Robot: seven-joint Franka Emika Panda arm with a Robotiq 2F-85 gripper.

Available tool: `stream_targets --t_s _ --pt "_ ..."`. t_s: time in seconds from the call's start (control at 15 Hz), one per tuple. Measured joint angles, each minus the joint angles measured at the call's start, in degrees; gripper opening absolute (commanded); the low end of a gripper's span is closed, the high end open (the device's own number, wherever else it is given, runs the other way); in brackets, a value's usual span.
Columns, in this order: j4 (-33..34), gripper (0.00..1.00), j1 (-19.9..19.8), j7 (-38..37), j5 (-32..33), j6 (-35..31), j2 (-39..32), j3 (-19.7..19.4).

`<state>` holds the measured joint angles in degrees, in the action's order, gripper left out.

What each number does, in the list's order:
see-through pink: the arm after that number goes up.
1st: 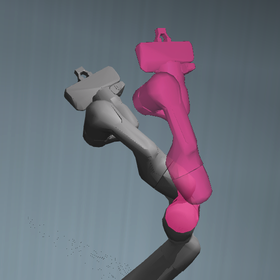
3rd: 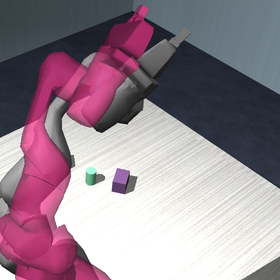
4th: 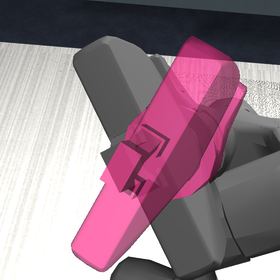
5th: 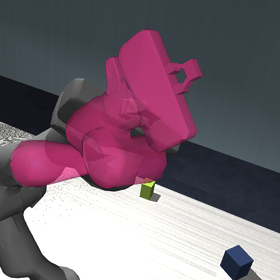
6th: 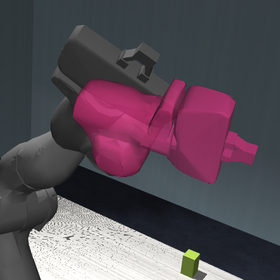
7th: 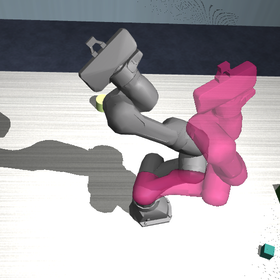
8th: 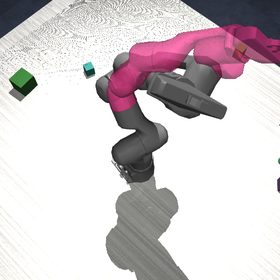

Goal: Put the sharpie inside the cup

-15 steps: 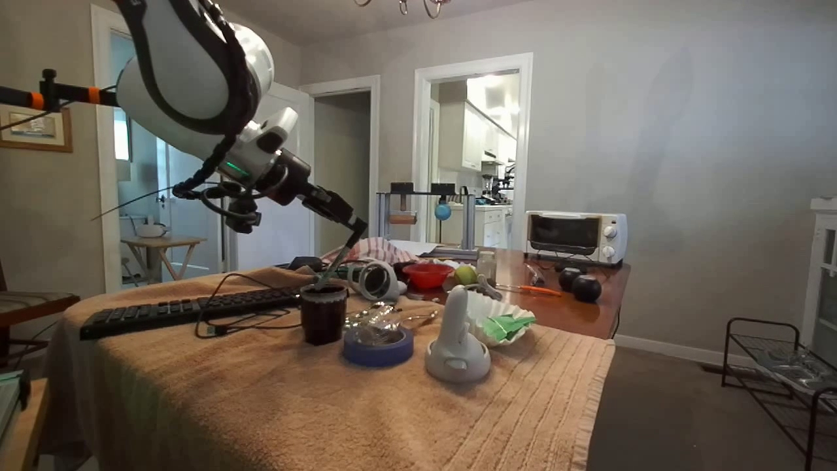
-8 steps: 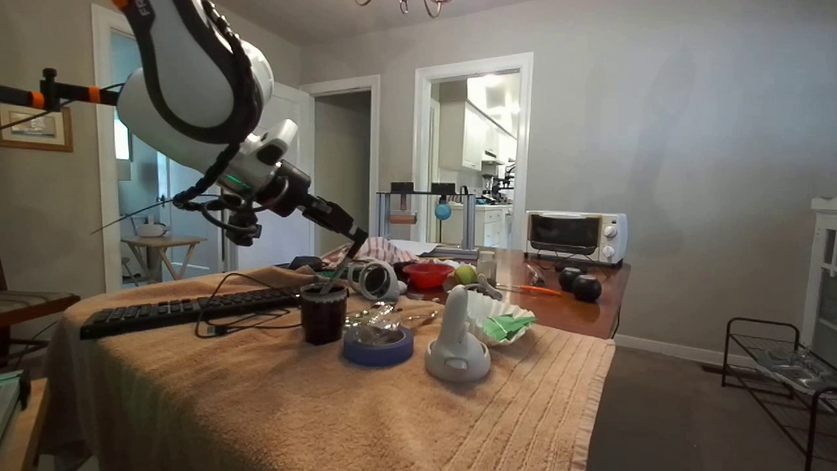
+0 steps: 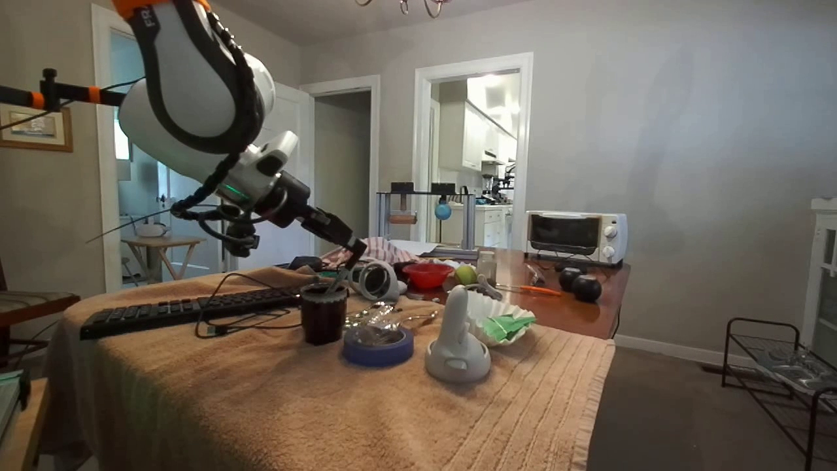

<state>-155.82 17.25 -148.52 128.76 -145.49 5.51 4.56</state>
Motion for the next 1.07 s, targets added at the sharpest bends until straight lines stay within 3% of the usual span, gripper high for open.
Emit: stream_targets --t_s 0.13,0.6,0.8,1.07 --pt "0.1 0.47 -0.4 -0.3 0.2 0.0 -0.4 0.5" --pt "0.7 0.98 -1.5 -0.4 0.3 -1.7 0.4 1.2" --pt "1.4 1.00 -2.8 2.9 -1.8 -6.8 3.0 0.7" --pt "2.5 1.00 -6.5 18.0 -11.1 -17.5 6.5 -2.5"
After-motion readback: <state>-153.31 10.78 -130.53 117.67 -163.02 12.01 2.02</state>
